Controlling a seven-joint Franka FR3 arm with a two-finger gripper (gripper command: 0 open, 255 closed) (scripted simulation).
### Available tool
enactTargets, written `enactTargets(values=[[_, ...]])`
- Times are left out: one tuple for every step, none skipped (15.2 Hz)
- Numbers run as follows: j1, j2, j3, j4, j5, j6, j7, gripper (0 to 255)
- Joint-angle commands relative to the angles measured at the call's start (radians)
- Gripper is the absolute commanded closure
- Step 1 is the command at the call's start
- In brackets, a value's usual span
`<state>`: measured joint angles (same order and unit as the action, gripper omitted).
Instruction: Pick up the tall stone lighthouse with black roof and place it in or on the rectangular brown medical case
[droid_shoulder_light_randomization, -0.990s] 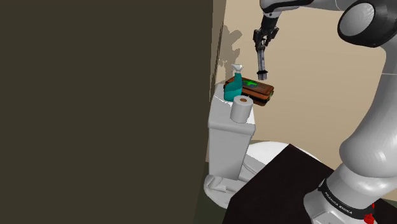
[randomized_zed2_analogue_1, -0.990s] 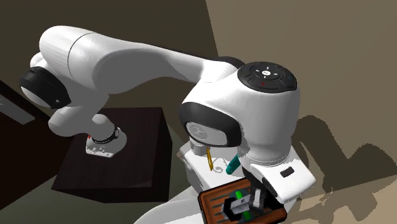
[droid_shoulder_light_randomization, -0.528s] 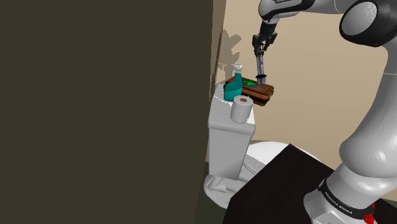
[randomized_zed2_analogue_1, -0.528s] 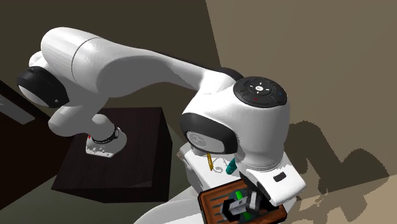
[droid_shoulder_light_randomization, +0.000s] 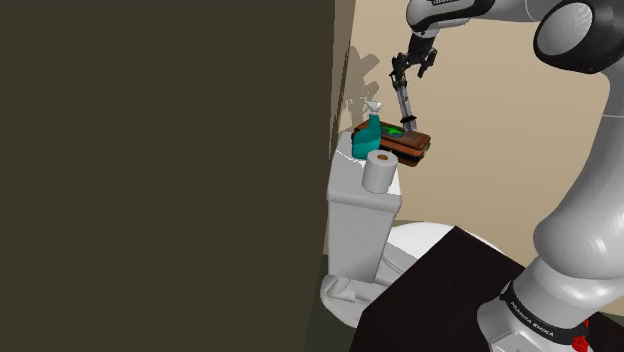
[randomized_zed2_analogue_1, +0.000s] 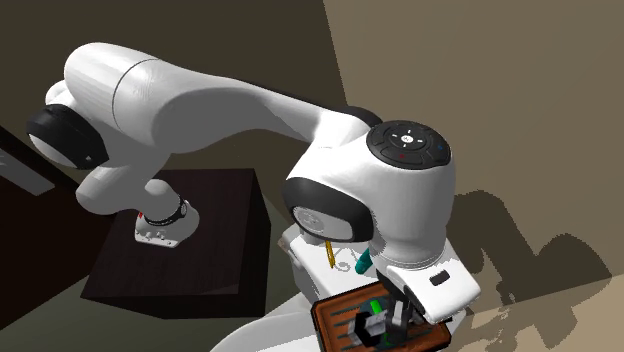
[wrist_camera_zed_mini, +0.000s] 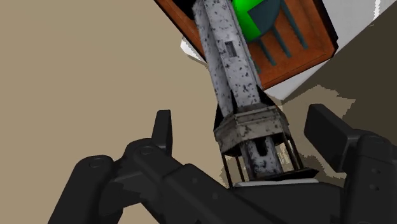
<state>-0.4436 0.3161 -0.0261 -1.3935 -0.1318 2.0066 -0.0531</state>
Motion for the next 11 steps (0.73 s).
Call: enactTargets(values=[[0.0, 0.0, 0.0, 0.0, 0.0, 0.0, 0.0, 0], [0.0, 0.0, 0.0, 0.0, 0.0, 0.0, 0.0, 0], [0.0, 0.0, 0.0, 0.0, 0.0, 0.0, 0.0, 0], [0.002, -0.011, 0.001, 0.017, 0.0, -0.027, 0.0, 0], [0.005, -0.02, 0.002, 0.035, 0.0, -0.055, -0.001, 0], [0.007, -0.028, 0.003, 0.056, 0.0, -0.084, -0.001, 0], [0.009, -0.034, 0.004, 0.073, 0.0, -0.108, -0.002, 0], [0.009, -0.034, 0.004, 0.073, 0.0, -0.107, -0.002, 0], [0.009, -0.034, 0.004, 0.073, 0.0, -0.107, -0.002, 0], [0.009, -0.034, 0.004, 0.073, 0.0, -0.107, -0.002, 0], [0.009, -0.034, 0.004, 0.073, 0.0, -0.108, -0.002, 0]])
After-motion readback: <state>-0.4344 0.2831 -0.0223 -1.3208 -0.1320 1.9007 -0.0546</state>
